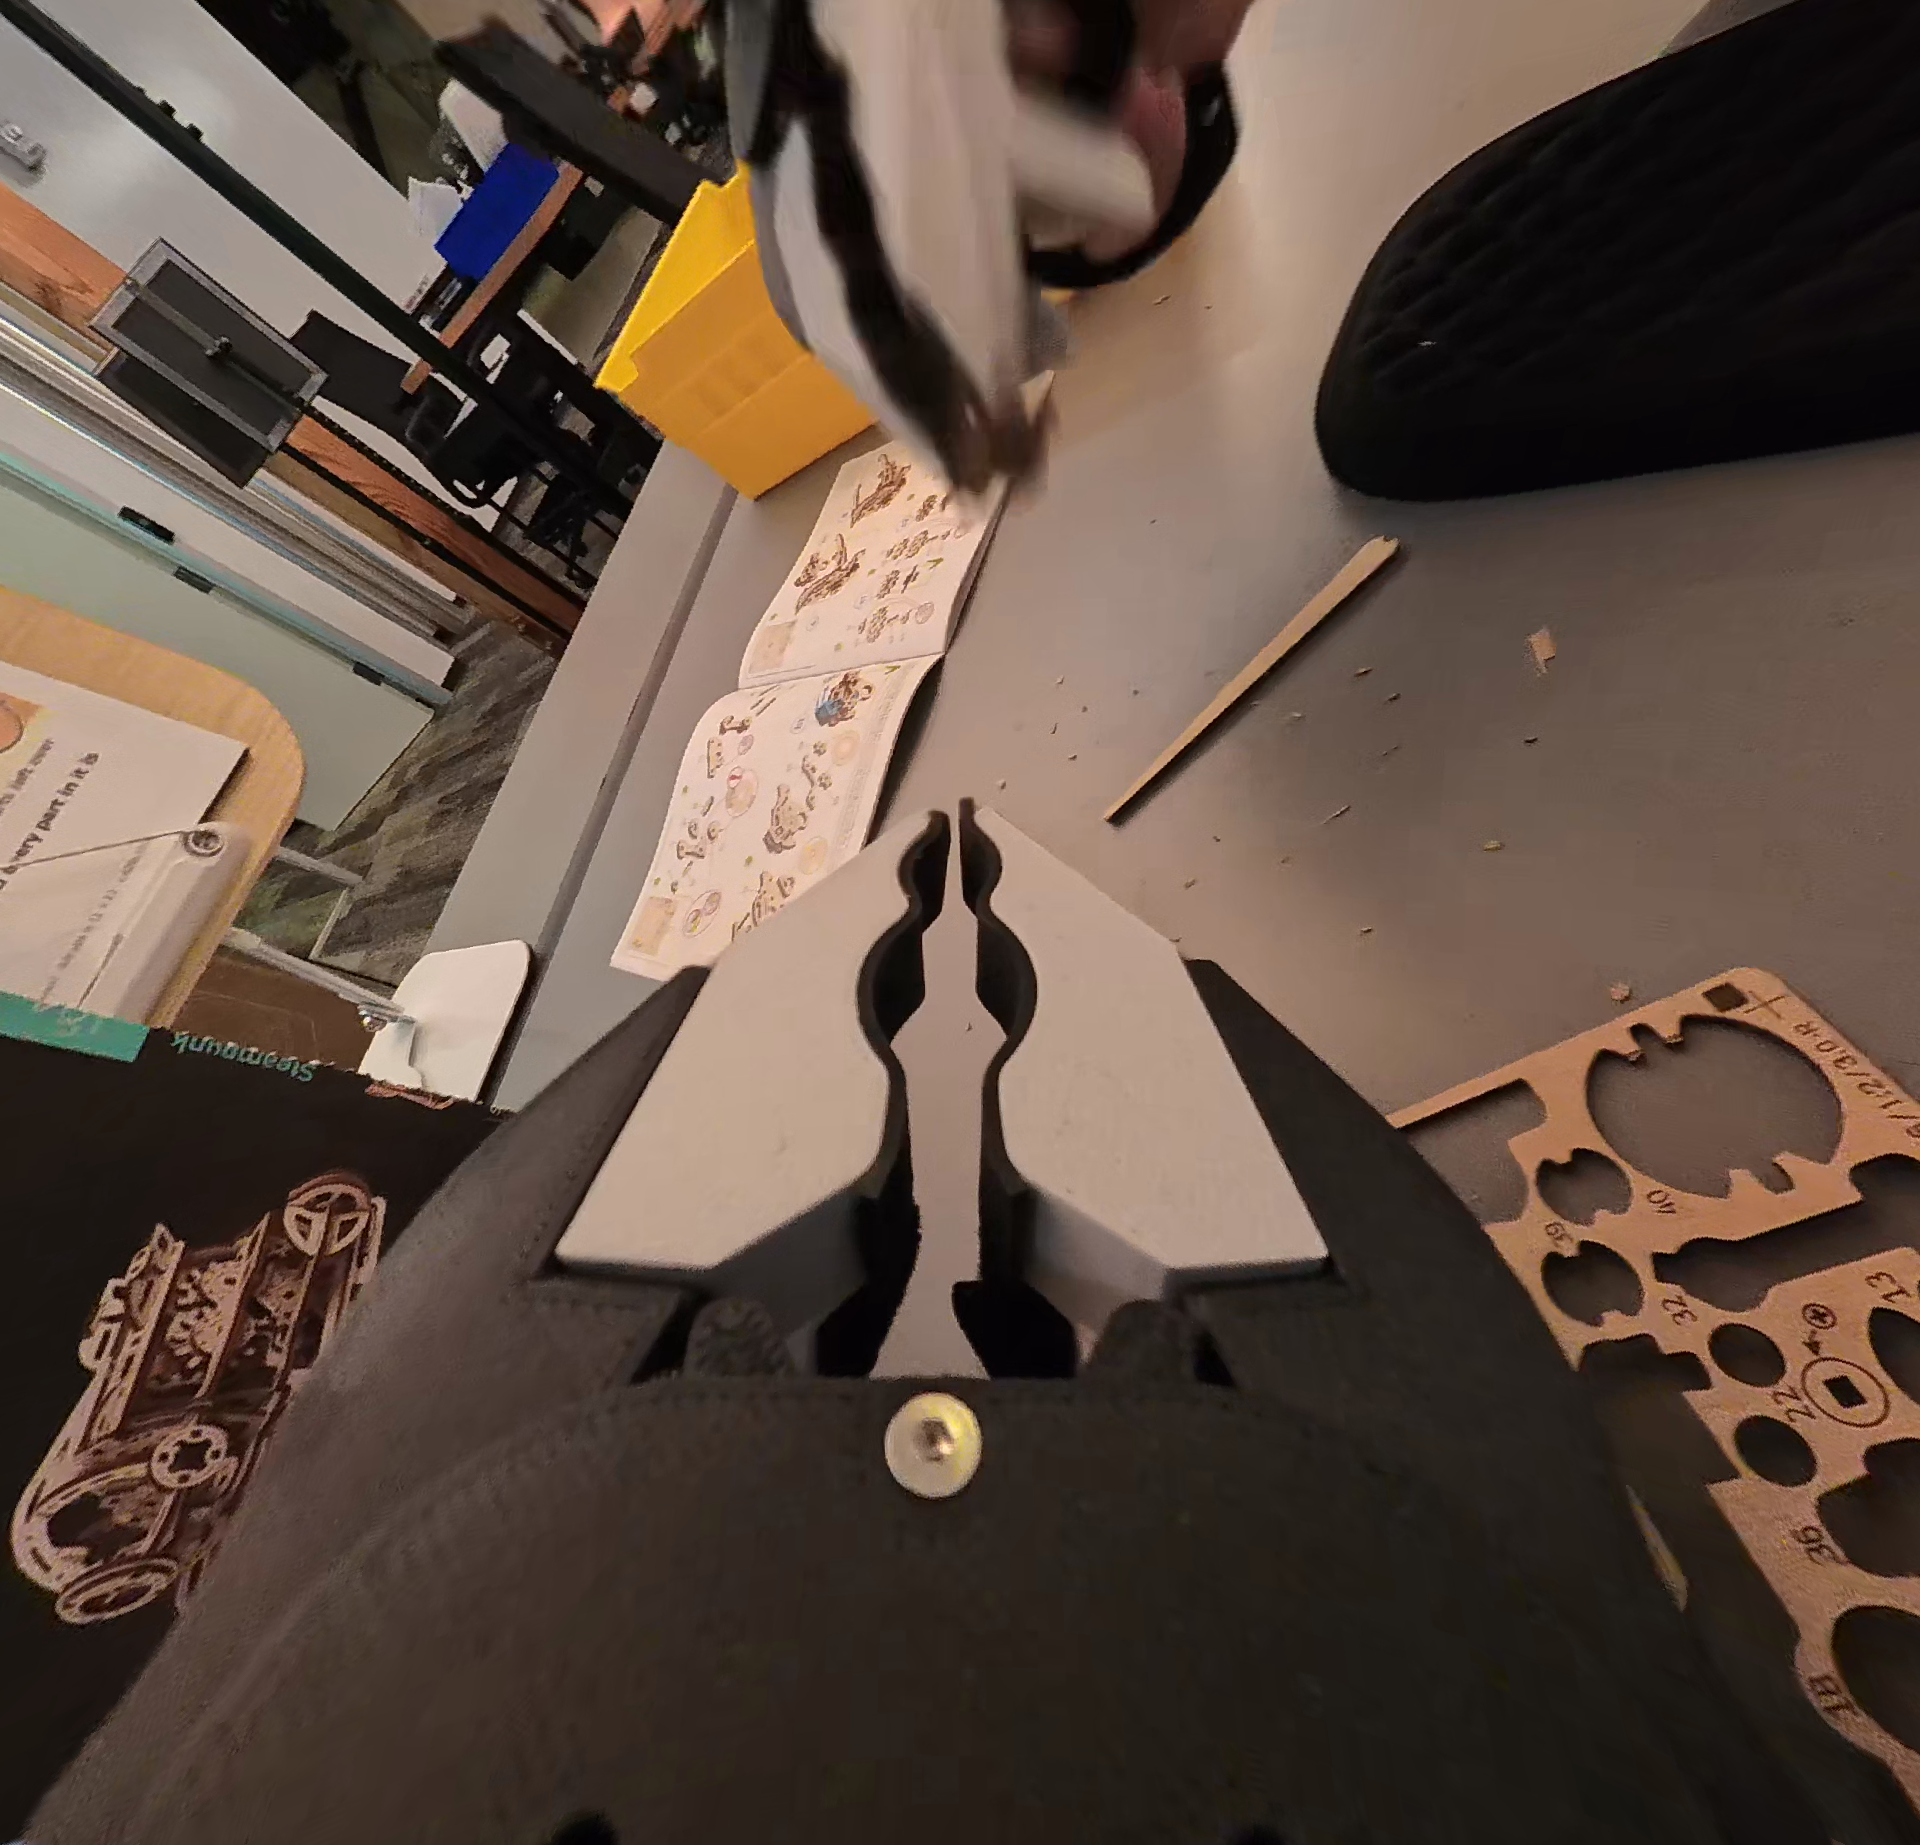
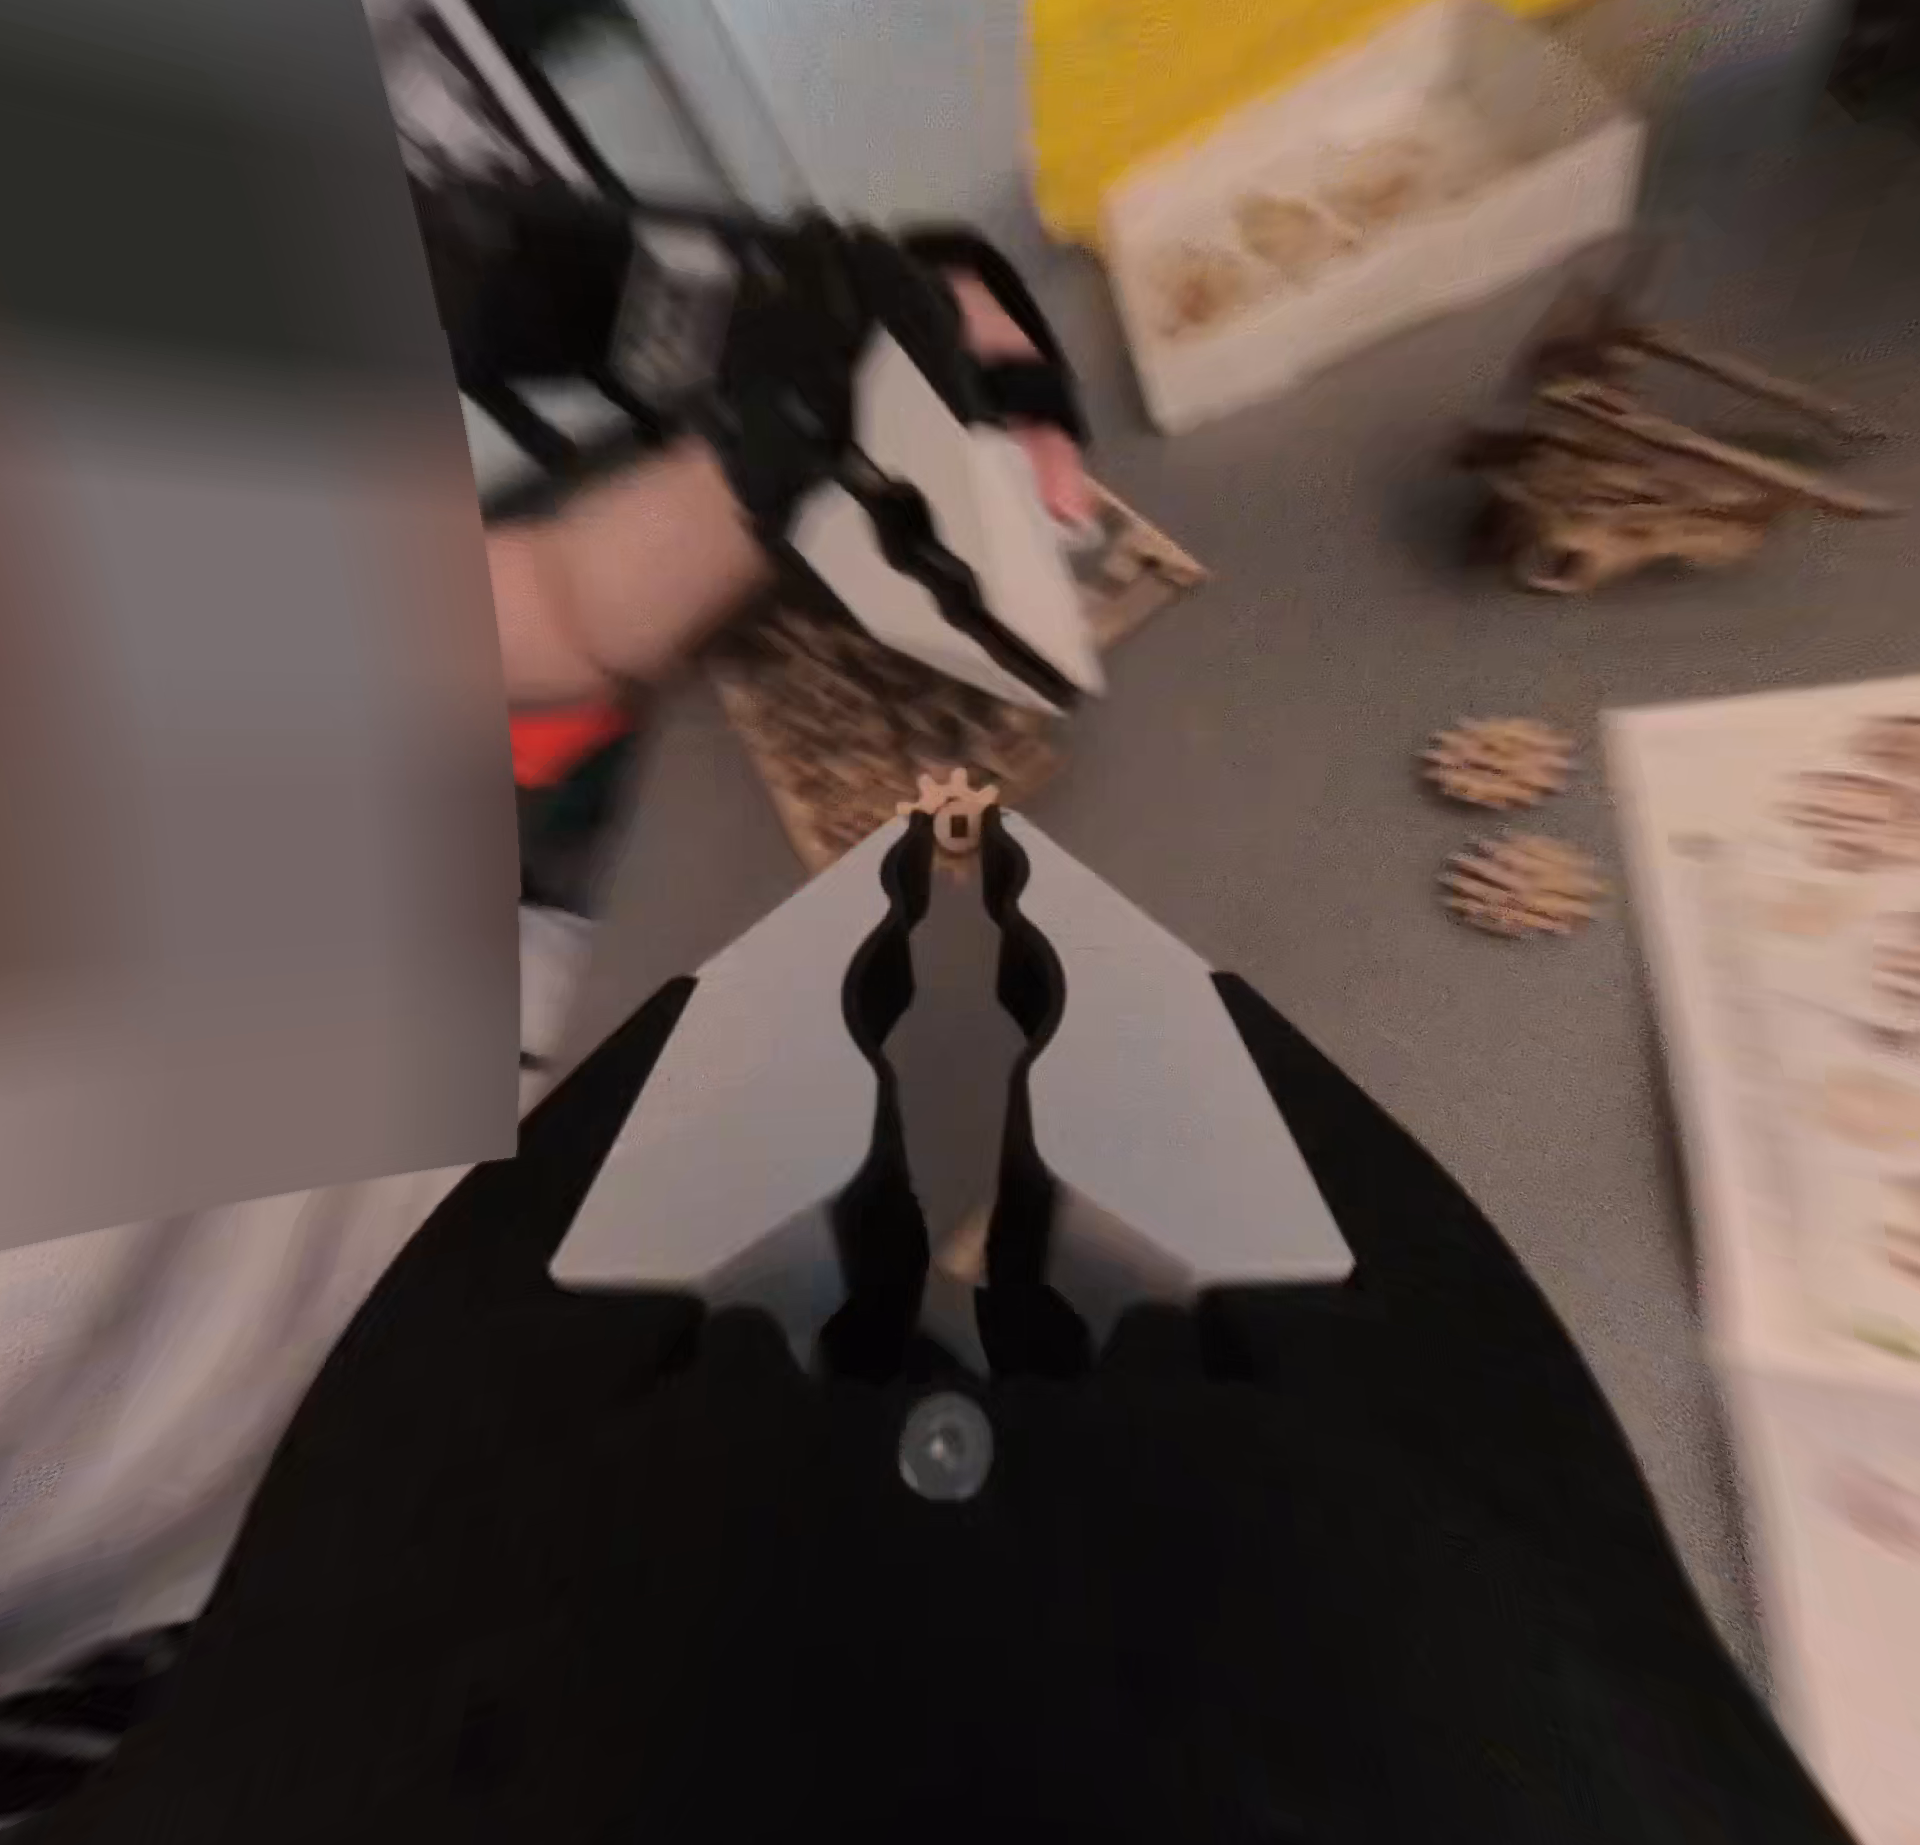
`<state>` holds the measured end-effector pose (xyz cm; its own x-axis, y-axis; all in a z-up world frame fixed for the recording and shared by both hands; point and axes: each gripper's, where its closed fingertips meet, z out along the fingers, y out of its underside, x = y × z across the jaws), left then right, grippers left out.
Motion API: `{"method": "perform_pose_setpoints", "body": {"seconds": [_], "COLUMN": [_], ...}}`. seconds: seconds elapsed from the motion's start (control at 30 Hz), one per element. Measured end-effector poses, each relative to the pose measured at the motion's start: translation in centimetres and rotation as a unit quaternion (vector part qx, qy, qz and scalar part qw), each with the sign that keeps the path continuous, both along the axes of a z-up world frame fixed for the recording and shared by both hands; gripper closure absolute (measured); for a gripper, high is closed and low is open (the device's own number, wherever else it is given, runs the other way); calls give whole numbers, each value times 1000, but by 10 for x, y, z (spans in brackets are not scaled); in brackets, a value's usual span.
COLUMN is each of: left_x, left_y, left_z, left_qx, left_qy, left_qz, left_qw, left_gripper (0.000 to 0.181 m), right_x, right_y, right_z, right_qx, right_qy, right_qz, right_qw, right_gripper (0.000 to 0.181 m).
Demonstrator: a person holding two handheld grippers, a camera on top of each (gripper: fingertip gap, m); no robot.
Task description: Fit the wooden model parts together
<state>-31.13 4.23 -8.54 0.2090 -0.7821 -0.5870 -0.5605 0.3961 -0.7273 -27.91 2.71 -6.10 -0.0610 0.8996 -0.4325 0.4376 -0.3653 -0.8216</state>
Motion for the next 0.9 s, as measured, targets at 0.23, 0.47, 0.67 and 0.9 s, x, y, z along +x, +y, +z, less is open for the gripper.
{"method": "perform_pose_setpoints", "body": {"seconds": [0.23, 0.47, 0.67, 0.9], "left_x": [-4, -2, -4, -5], "left_y": [3, 1, 3, 5], "left_z": [2, -4, -1, 0], "left_qx": [-1, -3, -1, -4], "left_qy": [-5, 9, 6, 1], "left_qz": [7, 3, 8, 13], "left_qw": [1000, 1000, 1000, 1000], "left_gripper": [181, 181, 181, 181], "right_x": [-15, -20, -22, -14], "right_y": [-9, -9, -6, -11], "right_z": [-79, -98, -86, -8], "right_qx": [266, 278, 253, 16], "right_qy": [-175, -174, -142, 39], "right_qz": [46, 50, 31, 29], "right_qw": [947, 943, 957, 999], "right_gripper": [172, 172, 172, 172]}}
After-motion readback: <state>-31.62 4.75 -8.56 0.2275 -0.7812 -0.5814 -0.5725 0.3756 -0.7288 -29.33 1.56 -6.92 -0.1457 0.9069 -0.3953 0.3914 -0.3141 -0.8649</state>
